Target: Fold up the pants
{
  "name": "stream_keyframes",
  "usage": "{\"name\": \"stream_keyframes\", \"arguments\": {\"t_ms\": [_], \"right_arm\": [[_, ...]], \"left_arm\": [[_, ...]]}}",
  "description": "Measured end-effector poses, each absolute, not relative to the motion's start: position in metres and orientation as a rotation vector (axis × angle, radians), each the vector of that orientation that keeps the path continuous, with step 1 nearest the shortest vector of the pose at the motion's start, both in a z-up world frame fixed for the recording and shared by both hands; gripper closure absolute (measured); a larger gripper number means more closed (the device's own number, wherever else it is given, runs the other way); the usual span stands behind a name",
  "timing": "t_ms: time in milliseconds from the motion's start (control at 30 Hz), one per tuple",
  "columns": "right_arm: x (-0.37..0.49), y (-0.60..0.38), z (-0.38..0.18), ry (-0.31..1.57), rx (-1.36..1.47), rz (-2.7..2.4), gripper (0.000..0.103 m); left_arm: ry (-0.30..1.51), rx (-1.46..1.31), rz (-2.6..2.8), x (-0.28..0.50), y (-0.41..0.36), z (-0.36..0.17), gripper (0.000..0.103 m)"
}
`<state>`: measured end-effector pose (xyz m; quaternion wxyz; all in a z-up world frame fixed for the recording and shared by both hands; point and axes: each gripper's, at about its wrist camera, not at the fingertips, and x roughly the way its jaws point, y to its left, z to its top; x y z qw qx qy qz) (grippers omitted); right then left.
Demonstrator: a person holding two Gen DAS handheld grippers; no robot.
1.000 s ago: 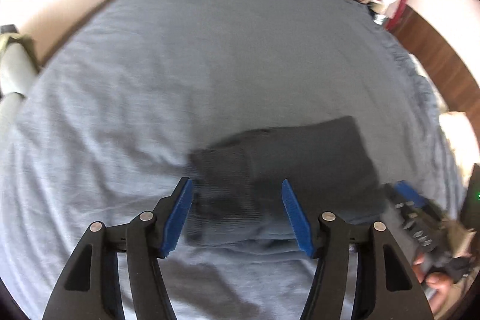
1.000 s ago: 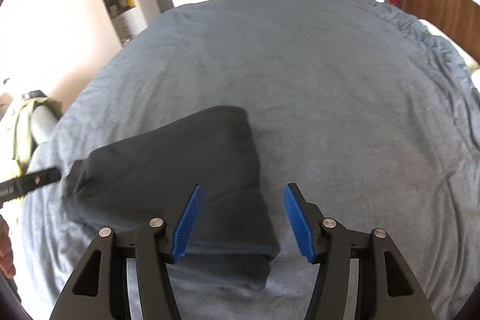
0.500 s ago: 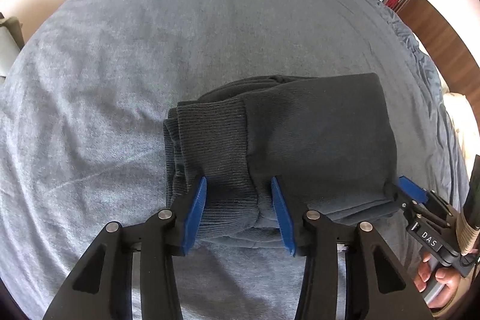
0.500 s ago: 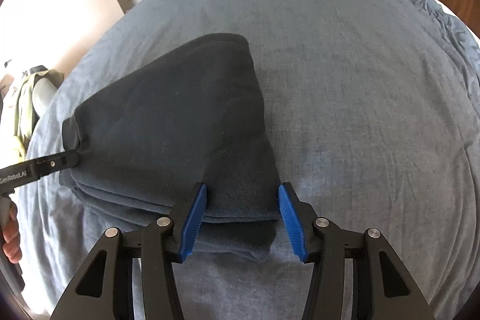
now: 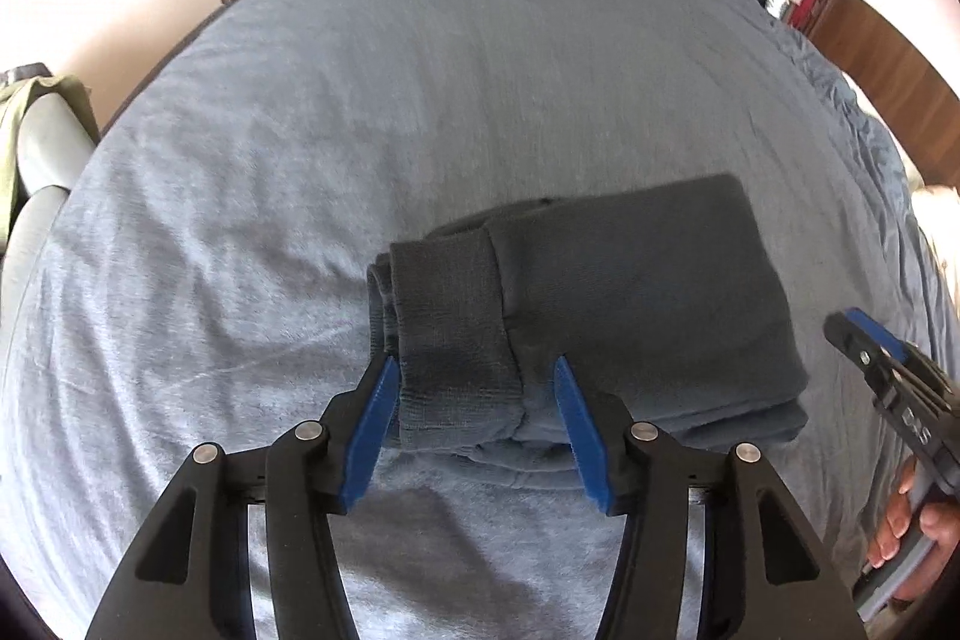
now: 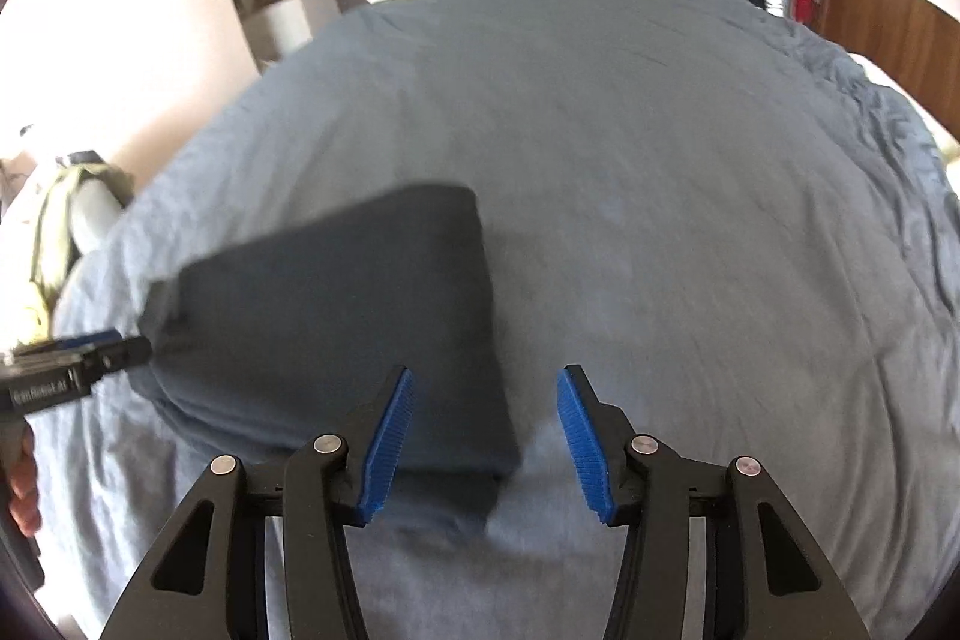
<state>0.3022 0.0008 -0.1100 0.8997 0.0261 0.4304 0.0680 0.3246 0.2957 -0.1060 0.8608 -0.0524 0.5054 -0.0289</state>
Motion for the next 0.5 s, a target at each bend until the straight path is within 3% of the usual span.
{"name": "stream_keyframes", "arguments": {"t_ms": [33,133,200,500], "right_arm": [[0.308,0.0,-0.11,0.878,0.072,0.171,0.079],[0.325,0.003,-0.116,0.872,0.077,0.208,0.095],[0.33,0.005,-0.118,0.86,0.068,0.215,0.095],[0.341,0.005,-0.157,0.976,0.007,0.162,0.095]], "left_arm": [[1.057,-0.115,-0.061,0.324,0.297,-0.106,0.05],[1.078,-0.142,-0.086,0.328,0.296,-0.113,0.055],[1.093,-0.145,-0.097,0.332,0.291,-0.118,0.061],[1.12,-0.158,-0.094,0.333,0.294,-0.139,0.061]]}}
